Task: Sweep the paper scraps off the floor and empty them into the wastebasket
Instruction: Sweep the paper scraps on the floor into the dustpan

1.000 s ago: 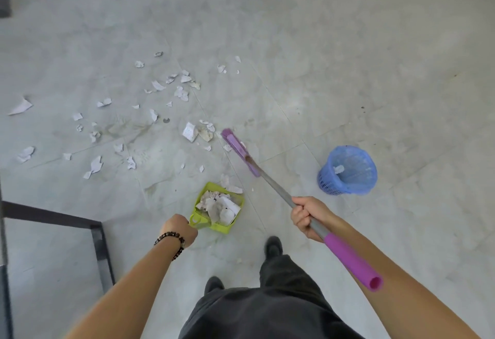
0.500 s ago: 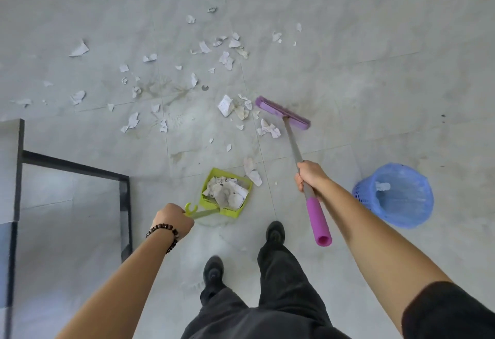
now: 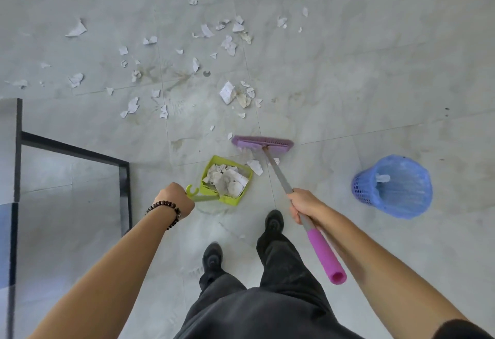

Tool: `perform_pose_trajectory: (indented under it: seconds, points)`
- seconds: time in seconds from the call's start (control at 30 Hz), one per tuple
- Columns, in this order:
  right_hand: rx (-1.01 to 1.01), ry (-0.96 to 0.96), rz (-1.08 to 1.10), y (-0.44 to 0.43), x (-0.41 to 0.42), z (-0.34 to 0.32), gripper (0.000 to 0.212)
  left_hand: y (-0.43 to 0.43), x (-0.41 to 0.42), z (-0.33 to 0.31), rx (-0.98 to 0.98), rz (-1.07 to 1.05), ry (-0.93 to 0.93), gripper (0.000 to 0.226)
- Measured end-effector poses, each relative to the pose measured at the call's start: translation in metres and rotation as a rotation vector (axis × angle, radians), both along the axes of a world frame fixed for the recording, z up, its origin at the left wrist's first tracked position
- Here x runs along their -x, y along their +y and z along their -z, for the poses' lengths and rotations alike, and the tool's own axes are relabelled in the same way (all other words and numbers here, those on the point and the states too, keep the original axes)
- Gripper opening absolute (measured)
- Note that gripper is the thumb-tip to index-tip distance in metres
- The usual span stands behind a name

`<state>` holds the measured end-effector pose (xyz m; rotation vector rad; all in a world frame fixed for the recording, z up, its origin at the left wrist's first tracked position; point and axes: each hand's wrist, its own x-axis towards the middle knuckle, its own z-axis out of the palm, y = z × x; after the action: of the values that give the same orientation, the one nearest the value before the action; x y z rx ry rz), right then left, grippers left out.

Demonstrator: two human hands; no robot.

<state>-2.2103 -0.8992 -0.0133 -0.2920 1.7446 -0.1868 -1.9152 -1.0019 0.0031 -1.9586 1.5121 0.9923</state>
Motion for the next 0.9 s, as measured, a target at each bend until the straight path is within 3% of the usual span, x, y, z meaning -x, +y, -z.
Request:
perform_pose_trajectory:
  seconds: [0.1, 0.23, 0.47, 0.77, 0.9]
  points:
    - [-0.049, -0.020, 0.147, 0.001, 0.011, -0.007, 0.027, -0.001, -0.009, -0.005, 0.002, 0.058, 0.019, 0.012]
    - [-0.005, -0.003, 0.236, 0.005, 0.005, -0.013, 0.022, 0.011, -0.023, -0.003, 0.012, 0.126, 0.001, 0.009]
    - [0.091, 0.122, 0.166, 0.002, -0.028, 0.008, 0.012, -0.003, -0.038, 0.003, 0.031, 0.148, -0.006, 0.009]
    - [0.027, -0.037, 0.025, 0.050, -0.078, -0.013, 0.021, -0.014, -0.026, 0.002, 0.037, 0.187, 0.007, 0.017]
    - [-0.110, -0.239, 0.174, 0.058, -0.047, -0.034, 0.017, -0.007, -0.030, -0.003, 0.034, 0.200, 0.010, 0.014]
